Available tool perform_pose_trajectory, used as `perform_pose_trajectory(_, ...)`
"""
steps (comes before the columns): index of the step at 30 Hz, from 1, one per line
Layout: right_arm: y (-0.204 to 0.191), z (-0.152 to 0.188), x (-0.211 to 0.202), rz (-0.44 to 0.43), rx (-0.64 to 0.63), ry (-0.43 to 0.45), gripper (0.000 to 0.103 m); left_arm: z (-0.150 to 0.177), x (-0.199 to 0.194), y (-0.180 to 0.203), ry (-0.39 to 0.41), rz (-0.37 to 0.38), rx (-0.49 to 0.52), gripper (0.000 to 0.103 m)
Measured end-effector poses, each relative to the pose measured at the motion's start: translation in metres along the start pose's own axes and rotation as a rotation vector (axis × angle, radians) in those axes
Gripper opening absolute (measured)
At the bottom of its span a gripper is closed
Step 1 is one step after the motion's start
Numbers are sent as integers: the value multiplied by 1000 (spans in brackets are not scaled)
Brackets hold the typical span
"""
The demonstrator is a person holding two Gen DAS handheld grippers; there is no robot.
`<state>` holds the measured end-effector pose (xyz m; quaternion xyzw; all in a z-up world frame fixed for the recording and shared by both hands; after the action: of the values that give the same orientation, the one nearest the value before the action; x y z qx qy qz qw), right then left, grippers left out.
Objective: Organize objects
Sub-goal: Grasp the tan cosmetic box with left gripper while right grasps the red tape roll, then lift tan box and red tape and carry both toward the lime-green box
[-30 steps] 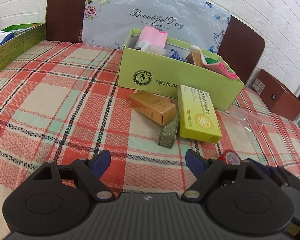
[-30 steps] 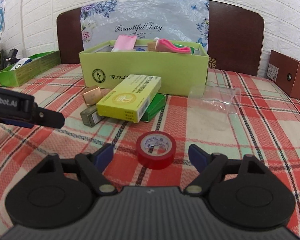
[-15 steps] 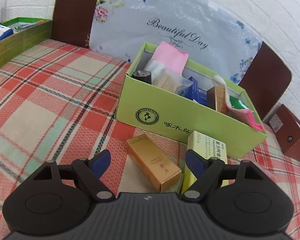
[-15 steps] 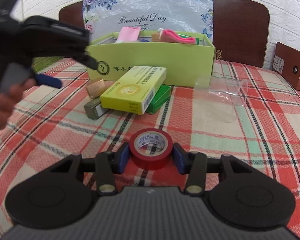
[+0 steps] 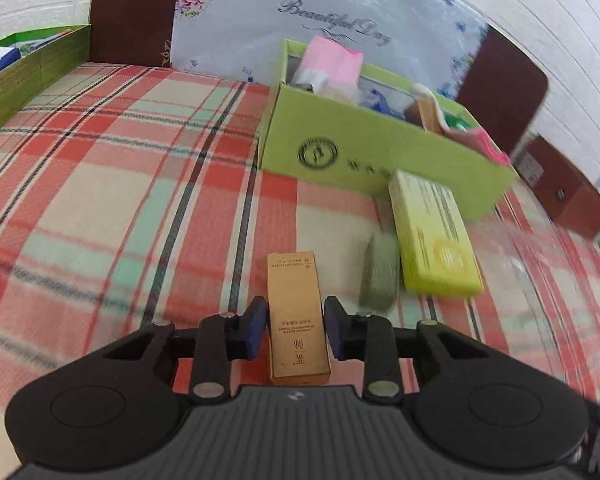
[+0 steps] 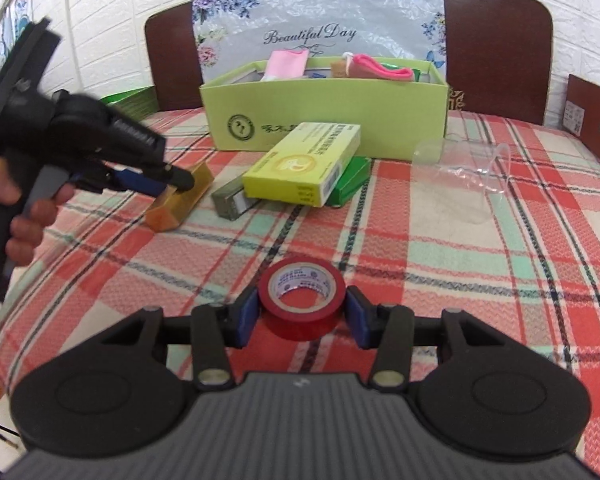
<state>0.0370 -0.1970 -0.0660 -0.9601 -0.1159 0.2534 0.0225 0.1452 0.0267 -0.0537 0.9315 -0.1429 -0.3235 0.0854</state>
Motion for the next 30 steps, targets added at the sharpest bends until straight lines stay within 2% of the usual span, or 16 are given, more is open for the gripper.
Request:
perform_pose_trajectory(3,-6,3,-9,-28,-12,-13,46,19,-24,6,-25,21,84,33)
perform_pose_trajectory(6,-10,8,-15,-41,-9,-18,46,30,-31,15,-30,-15,157,36)
perform_pose_trajectory(8,-11,9,-14,-32,-2,-10,47,33,-29,19,-18,-42,195,55)
perform_pose_trajectory(9,-11,10,-14,-29,-4,-10,48,33,-27,21,-16,-48,200,56)
perform_pose_trajectory(13,-15,9,-14,-17,-31,-8,53,35,-20,24,-38,-16,190,56)
perform_pose_trajectory(16,-15,8,-12,-6,-29,-9,53,39,-17,25,-46,-37,204,56)
perform_pose_trajectory(27,-16,7,-8,9,-21,-20,52,39,-16,23,-39,-36,202,53)
perform_pose_trajectory(30,-16,7,-8,10,-21,-22,46,40,-16,23,-36,-34,210,42)
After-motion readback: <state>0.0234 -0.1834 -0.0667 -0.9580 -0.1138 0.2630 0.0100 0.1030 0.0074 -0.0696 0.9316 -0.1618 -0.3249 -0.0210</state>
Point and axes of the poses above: each gripper's, at about its wrist camera, not at the fingertips, and x roughly the way its jaws point, y to its right, z to its underside, the point moved 3 cm from there along x, roughly the way its jaws point, and after that the axes turned 10 degrees about y, right-handed, at the moved point
